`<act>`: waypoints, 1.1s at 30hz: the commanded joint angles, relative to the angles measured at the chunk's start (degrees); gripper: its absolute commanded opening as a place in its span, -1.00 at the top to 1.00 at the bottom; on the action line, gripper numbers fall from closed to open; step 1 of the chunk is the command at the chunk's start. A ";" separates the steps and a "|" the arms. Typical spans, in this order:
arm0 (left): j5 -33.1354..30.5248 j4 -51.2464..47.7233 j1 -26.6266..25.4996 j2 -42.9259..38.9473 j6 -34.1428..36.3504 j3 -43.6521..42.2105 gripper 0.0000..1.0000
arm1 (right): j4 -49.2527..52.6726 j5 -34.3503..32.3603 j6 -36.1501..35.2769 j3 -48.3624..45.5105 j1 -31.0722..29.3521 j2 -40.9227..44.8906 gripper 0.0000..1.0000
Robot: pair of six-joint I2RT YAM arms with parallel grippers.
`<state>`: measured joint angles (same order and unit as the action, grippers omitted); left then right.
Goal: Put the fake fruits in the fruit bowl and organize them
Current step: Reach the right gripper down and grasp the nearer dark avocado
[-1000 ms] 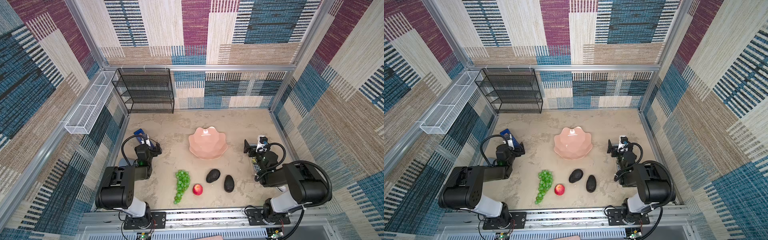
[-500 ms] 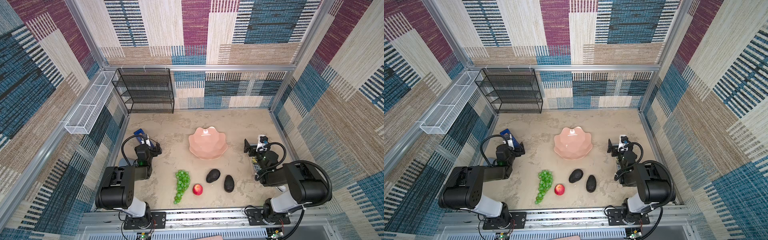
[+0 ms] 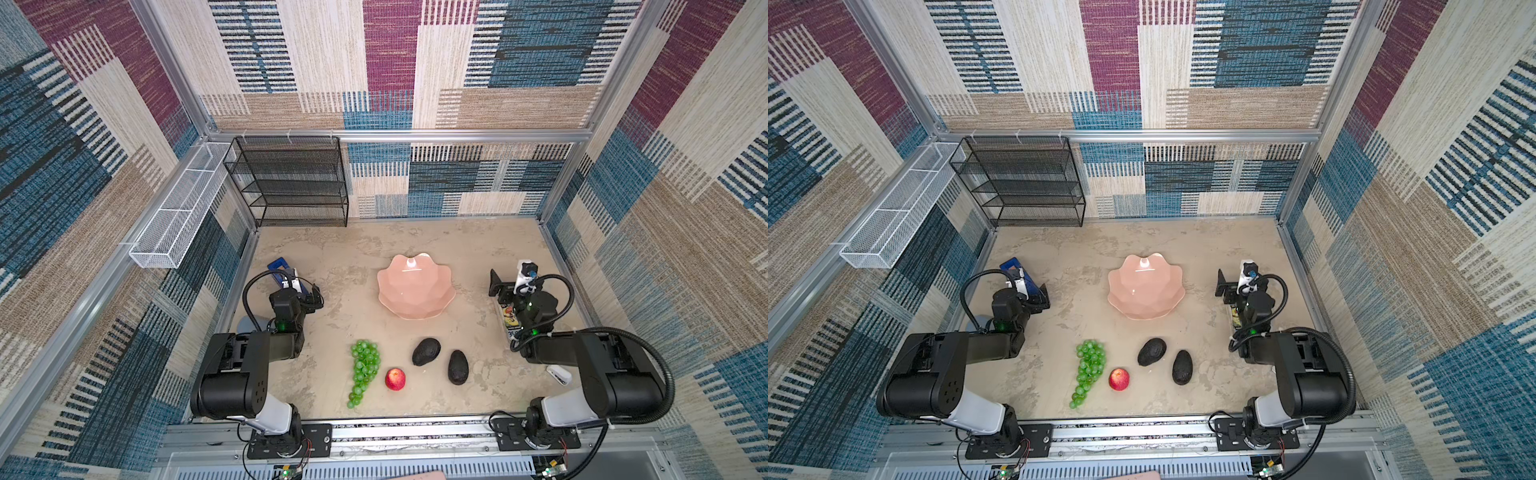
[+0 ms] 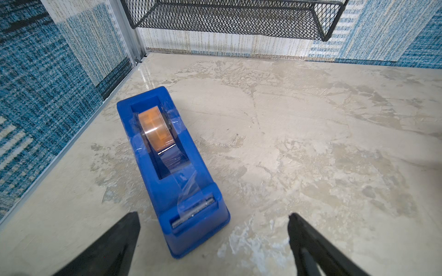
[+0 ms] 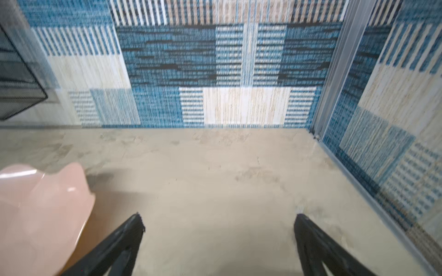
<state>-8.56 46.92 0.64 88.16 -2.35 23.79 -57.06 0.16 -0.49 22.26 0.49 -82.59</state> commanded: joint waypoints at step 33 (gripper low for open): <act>6.37 -67.75 -0.91 -34.00 -14.35 28.96 -0.86 | 82.75 -12.90 53.72 7.27 -48.93 28.10 -0.83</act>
<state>-2.68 -19.86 -0.36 54.81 -15.05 52.75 19.20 -7.79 45.12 29.04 -46.22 -54.26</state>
